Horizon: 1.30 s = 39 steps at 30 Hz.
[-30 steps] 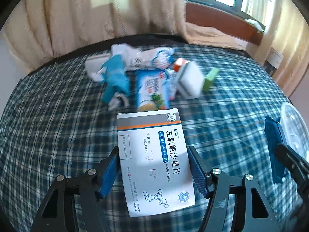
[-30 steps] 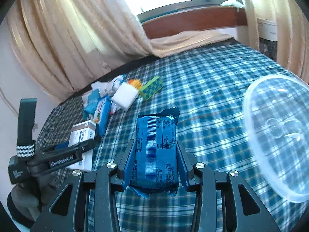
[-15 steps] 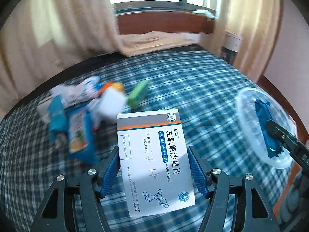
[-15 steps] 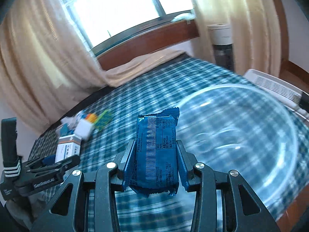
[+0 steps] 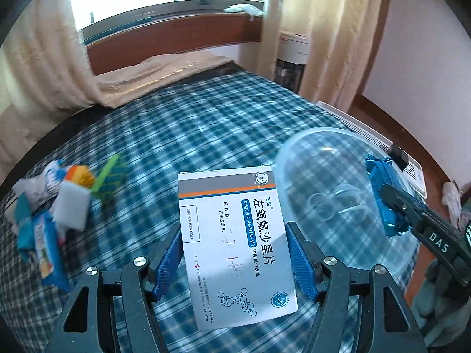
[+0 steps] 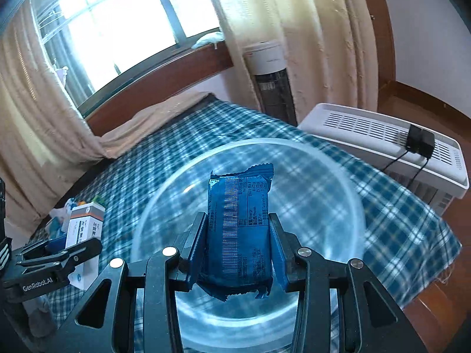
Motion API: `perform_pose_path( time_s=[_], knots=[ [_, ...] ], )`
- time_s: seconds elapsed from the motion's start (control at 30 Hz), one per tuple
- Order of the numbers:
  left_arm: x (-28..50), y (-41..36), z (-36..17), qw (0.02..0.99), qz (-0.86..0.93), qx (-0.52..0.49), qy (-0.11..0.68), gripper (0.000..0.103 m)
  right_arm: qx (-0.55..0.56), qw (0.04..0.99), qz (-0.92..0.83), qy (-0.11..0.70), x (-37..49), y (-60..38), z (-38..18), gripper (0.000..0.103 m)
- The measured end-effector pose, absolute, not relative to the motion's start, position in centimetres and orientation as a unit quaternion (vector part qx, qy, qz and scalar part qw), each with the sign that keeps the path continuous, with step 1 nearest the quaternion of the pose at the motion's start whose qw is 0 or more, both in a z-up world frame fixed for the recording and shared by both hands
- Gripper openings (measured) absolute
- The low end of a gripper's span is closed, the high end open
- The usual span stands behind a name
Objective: Organize objects
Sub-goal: 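Lower both held items into the clear basin and open both grippers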
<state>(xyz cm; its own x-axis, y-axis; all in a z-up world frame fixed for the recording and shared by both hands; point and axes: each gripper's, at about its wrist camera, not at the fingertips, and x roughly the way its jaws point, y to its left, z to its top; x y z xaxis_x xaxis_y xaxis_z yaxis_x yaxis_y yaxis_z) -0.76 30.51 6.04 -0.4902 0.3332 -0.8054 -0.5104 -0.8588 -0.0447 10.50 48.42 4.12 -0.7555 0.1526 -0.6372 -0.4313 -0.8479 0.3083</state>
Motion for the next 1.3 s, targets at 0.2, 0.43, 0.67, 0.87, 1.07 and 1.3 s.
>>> perform_pose_path(
  time_s=[0.2, 0.43, 0.67, 0.87, 1.07, 1.3],
  knots=[
    [-1.2, 33.2, 5.8, 0.267, 0.850, -0.440, 0.110, 0.070, -0.309, 0.171, 0.908, 0.224, 10.5, 49.6, 4.0, 0.041],
    [-1.3, 35.8, 5.2, 0.292, 0.839, -0.443, 0.119, 0.071, -0.310, 0.180, 0.905, 0.228, 10.4, 50.6, 3.6, 0.041],
    [-1.3, 36.9, 5.0, 0.323, 0.827, -0.445, 0.115, 0.073, -0.295, 0.195, 0.905, 0.236, 10.5, 51.4, 3.7, 0.050],
    [-2.1, 36.2, 5.1, 0.316, 0.829, -0.450, 0.101, 0.077, -0.270, 0.210, 0.910, 0.235, 10.8, 51.4, 4.3, 0.067],
    [-1.9, 35.7, 5.2, 0.320, 0.827, -0.452, 0.094, 0.078, -0.266, 0.214, 0.909, 0.239, 11.0, 51.2, 4.2, 0.067],
    [-2.0, 35.2, 4.8, 0.308, 0.829, -0.457, 0.096, 0.080, -0.271, 0.208, 0.907, 0.247, 11.2, 50.8, 3.8, 0.067]
  ],
)
